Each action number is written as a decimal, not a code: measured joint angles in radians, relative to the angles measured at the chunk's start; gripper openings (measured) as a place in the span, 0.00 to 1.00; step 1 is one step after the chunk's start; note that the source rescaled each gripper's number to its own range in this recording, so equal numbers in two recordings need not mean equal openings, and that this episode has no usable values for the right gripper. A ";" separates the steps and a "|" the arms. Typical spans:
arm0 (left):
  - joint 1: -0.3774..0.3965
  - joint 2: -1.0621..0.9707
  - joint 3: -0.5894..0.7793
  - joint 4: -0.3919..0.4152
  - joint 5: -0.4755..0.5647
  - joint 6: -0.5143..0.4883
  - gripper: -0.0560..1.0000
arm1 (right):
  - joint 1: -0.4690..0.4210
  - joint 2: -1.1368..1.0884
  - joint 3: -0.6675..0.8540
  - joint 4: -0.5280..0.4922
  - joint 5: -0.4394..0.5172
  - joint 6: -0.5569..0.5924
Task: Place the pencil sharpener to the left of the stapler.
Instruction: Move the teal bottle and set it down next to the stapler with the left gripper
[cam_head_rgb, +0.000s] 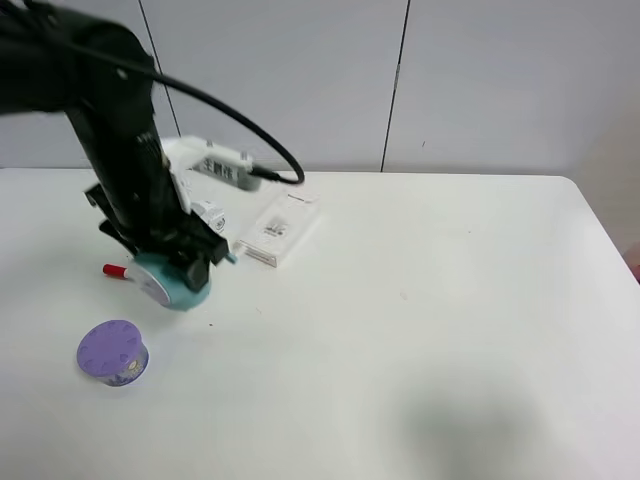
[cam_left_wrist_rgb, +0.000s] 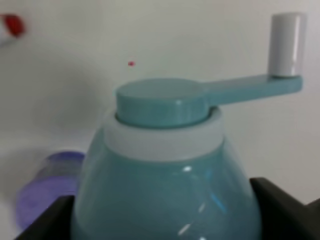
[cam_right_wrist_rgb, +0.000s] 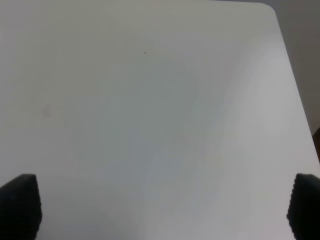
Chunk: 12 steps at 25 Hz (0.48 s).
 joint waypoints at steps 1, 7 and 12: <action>0.022 -0.013 -0.037 0.020 0.007 0.019 0.10 | 0.000 0.000 0.000 0.000 0.000 0.000; 0.185 -0.010 -0.247 0.068 0.012 0.194 0.10 | 0.000 0.000 0.000 0.000 0.000 0.000; 0.325 0.041 -0.312 0.071 0.014 0.436 0.10 | 0.000 0.000 0.000 0.000 0.000 0.000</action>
